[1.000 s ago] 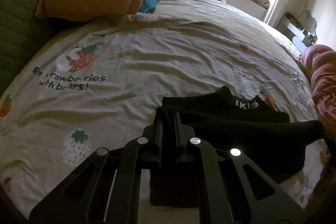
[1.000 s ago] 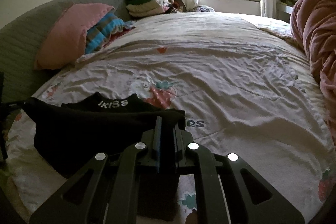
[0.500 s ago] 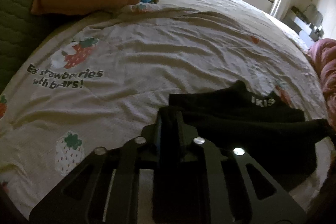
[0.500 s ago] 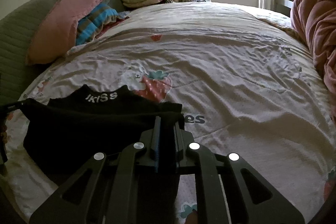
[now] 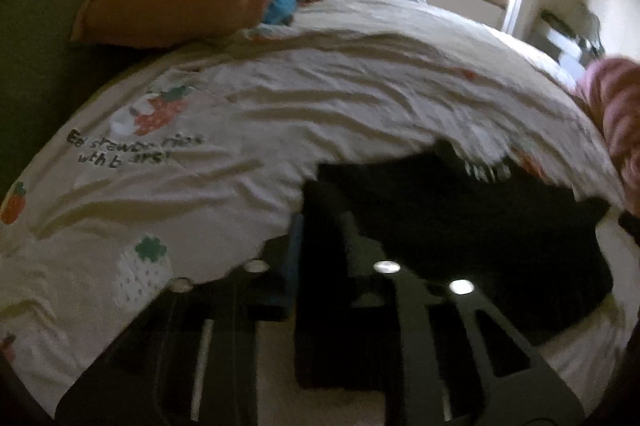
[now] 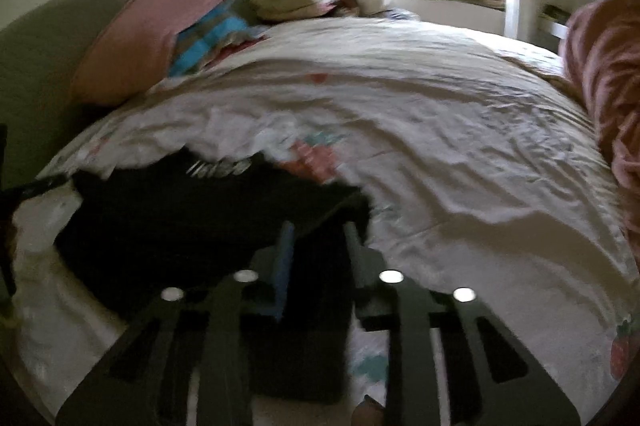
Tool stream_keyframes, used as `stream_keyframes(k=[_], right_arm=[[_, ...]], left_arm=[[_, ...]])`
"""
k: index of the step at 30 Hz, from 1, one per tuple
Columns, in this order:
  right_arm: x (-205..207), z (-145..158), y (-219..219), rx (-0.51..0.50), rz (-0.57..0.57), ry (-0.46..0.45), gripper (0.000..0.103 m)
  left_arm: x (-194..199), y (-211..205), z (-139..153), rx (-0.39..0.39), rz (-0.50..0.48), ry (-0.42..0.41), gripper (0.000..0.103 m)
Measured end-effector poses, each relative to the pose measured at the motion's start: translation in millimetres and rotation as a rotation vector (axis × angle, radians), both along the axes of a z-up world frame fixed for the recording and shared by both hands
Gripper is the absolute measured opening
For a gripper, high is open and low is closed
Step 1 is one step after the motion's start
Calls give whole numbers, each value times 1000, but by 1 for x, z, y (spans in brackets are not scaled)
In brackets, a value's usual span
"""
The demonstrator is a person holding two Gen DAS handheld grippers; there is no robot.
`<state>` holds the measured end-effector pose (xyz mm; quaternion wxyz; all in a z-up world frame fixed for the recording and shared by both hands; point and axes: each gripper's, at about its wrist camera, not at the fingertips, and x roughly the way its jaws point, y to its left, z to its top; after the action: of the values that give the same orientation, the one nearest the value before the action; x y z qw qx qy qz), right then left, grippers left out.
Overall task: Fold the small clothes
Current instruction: 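Lower the hem onto the collar and open both tools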
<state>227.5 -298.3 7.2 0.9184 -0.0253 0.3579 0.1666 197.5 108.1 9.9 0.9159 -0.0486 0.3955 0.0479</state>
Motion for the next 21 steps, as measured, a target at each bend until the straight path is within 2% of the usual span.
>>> stream_keyframes(k=[3,5,11,18,21], right_arm=[[-7,-14,19,-33,60,48,19],[-7,-21,27,-54,78,59,19],[20,-54,46,-147,42,143,16],[57,-58,45,-67,7,157,16],[70,-56,44,-56,-7,151,14]], left_arm=[[-3,-15,-15,19,-50,43,5],[0,-25,-27,64,-72,68,5],[22,-34,-52,110,-82,130,5],[62,-30,-53,136,-61,142,6],[82,-21,-52,118,-29,136,6]])
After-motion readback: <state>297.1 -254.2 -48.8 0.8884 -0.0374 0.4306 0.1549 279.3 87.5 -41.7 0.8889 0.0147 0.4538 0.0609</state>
